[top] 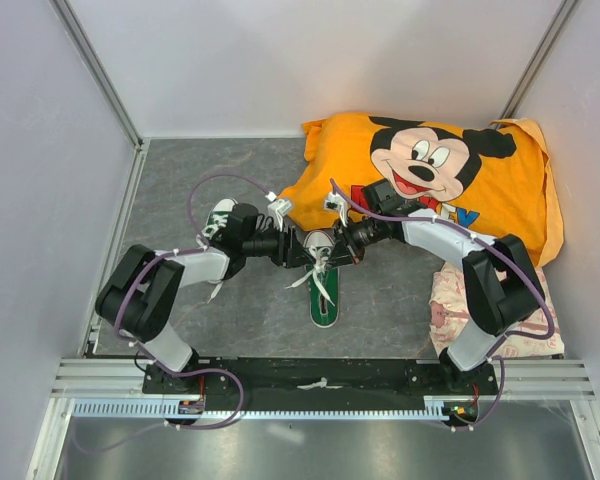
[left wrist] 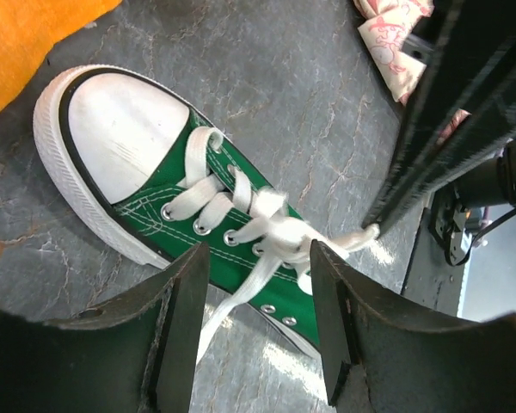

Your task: Tie the shoes

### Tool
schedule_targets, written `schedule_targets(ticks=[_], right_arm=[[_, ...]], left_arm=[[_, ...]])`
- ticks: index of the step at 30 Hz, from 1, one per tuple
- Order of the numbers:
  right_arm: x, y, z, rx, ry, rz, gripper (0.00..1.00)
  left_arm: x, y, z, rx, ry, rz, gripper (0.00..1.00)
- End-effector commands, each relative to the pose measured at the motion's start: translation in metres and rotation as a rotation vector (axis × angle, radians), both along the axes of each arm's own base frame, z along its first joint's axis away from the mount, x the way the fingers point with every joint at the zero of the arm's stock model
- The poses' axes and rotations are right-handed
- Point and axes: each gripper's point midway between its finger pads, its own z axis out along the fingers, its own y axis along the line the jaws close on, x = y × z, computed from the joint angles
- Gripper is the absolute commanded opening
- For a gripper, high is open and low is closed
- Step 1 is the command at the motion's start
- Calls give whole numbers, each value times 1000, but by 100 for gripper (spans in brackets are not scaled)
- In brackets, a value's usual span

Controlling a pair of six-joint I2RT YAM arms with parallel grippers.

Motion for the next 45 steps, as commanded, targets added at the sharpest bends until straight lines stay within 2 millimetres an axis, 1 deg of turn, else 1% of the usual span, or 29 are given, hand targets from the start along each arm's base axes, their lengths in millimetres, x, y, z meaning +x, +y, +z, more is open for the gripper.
schedule_targets(ticks=[1,3,4,6,7,9,14,17,19,23,27,30,32,33,35,36,37,38,45], right_arm=[[0,1,17,31,-53,1,0],[-1,0,16,27,-50,0,0],[0,0,16,27,-50,-2,0],[0,0,15,24,-48,-3,0],[-1,0,14,23,-49,-1,0],[-2,0,13,22,-47,-1,0],[-1,0,13,21,-50,-1,0],[-1,-1,13,20,-49,-4,0],[-2,-1,14,20,-55,-2,0],[-4,-2,14,20,-55,-2,0],[-7,-4,14,15,-56,1,0],[-9,-7,12,7,-52,2,0],[-10,-7,11,2,-48,5,0],[-10,-8,10,-2,-50,8,0],[-12,-9,6,-18,-39,13,0],[-12,-11,5,-25,-45,21,0],[-15,-14,1,-44,-33,26,0],[-16,-15,-1,-55,-31,28,0],[-29,-29,-6,-108,-43,66,0]], left_arm=[[6,-19,24,-123,5,-22,58],[4,-24,25,-137,-7,-36,58],[3,-26,22,-135,0,-43,58],[4,-30,24,-155,-3,-42,57],[3,-30,21,-160,10,-38,57],[6,-32,26,-181,10,-29,56],[8,-35,25,-194,31,-22,56],[8,-35,26,-203,40,-20,57],[6,-35,25,-204,46,-23,61],[5,-36,21,-202,62,-26,61],[5,-39,18,-194,73,-30,51],[5,-39,14,-180,76,-32,47],[5,-38,15,-178,71,-28,42],[6,-38,15,-179,67,-27,32],[4,-37,18,-184,60,-27,22],[5,-37,19,-188,53,-25,14],[5,-35,19,-189,54,-21,9],[5,-34,21,-192,49,-22,2],[16,-20,21,-165,8,27,1]])
